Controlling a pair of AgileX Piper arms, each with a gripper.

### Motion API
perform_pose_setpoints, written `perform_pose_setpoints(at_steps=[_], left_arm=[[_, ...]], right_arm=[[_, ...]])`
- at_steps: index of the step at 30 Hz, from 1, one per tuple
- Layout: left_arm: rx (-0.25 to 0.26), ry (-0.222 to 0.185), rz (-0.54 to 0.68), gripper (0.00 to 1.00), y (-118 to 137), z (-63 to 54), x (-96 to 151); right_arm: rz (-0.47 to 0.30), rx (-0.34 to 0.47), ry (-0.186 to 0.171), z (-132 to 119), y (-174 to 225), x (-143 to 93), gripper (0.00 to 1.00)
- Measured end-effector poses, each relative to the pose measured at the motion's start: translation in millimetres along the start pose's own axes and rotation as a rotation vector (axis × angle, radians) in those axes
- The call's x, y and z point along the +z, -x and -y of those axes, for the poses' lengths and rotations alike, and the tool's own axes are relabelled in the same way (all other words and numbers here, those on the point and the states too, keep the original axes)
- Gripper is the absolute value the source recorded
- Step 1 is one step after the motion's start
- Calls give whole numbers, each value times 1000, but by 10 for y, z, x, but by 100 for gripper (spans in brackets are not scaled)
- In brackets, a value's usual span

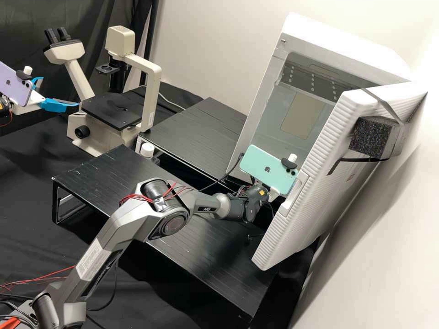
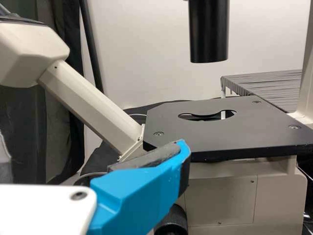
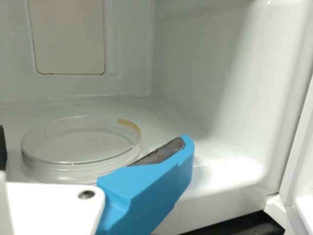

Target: Take out the petri dish and place it under the microscope.

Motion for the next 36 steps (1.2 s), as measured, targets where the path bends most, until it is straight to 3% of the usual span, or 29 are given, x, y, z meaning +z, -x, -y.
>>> perform_pose_setpoints(at_steps=[36], left_arm=[[0, 0, 0, 100, 0, 0, 0]], right_arm=[[8, -8, -3, 37, -16, 43, 0]])
